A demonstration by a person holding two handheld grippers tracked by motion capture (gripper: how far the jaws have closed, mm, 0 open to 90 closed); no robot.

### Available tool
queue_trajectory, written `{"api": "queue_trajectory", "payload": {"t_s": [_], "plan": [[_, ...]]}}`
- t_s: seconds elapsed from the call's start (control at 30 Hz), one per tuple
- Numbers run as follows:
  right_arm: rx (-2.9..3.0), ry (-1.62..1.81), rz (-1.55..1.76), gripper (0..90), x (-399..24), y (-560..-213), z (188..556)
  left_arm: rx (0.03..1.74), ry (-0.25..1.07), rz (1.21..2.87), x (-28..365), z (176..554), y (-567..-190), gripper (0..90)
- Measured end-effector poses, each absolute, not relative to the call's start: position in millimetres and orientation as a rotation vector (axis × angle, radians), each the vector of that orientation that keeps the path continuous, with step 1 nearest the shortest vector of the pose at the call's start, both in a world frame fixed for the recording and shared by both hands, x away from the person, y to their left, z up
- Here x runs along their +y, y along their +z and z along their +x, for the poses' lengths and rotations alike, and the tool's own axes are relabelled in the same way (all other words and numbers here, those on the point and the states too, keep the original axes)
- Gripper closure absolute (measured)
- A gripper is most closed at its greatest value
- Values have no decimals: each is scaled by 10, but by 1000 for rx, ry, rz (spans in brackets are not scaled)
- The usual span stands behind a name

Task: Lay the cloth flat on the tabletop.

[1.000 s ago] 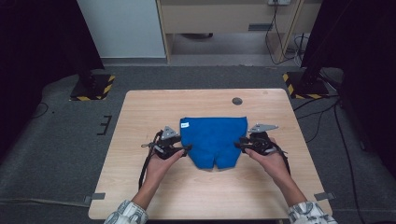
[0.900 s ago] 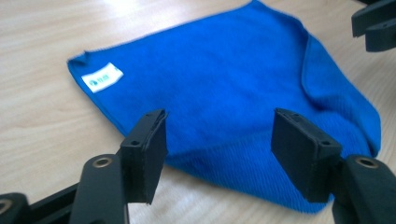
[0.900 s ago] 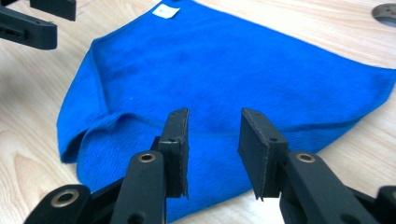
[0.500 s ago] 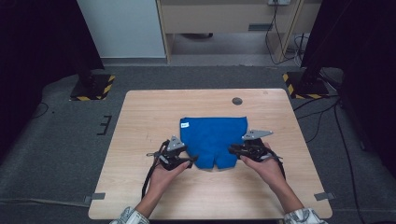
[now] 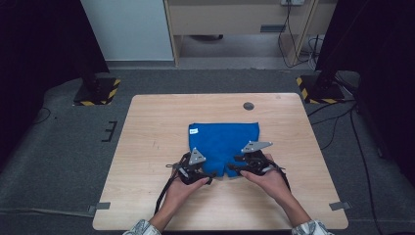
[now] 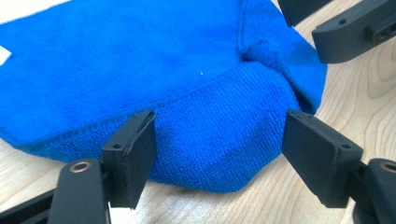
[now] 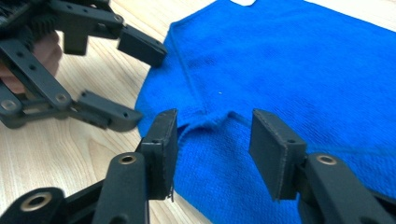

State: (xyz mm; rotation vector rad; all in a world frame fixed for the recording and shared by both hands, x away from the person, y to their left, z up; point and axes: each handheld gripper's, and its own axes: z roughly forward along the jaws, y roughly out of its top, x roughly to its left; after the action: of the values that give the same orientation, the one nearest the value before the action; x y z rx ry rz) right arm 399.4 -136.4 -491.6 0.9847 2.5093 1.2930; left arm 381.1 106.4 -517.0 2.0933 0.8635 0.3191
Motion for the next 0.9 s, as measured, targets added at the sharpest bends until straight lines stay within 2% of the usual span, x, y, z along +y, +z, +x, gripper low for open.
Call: {"api": "queue_trajectory", "payload": {"t_s": [0.27,0.37,0.43,0.53,0.6,0.63,0.73,0.9], "plan": [[2539,1268,977,505,-1198,-4984,4035,850,301,2127,1045,3817,-5217,320],[2557,1203,979,638,-1125,-5035,4044,843,304,2139,1050,3821,-5224,414],[2557,1197,972,672,-1126,-5042,4049,847,303,2143,1057,3826,-5227,435],[2547,1209,991,814,-1168,-5033,4045,841,306,2158,1064,3834,-5234,544],[2547,1200,1000,856,-1184,-5040,4051,841,308,2164,1063,3840,-5241,591],[2547,1200,1000,856,-1184,-5040,4051,840,309,2166,1062,3843,-5240,591],[2553,1186,1006,890,-1210,-5053,4059,831,338,2170,1058,3833,-5218,691],[2538,1168,1027,894,-1246,-5067,4070,817,330,2196,1048,3833,-5222,741]]}}
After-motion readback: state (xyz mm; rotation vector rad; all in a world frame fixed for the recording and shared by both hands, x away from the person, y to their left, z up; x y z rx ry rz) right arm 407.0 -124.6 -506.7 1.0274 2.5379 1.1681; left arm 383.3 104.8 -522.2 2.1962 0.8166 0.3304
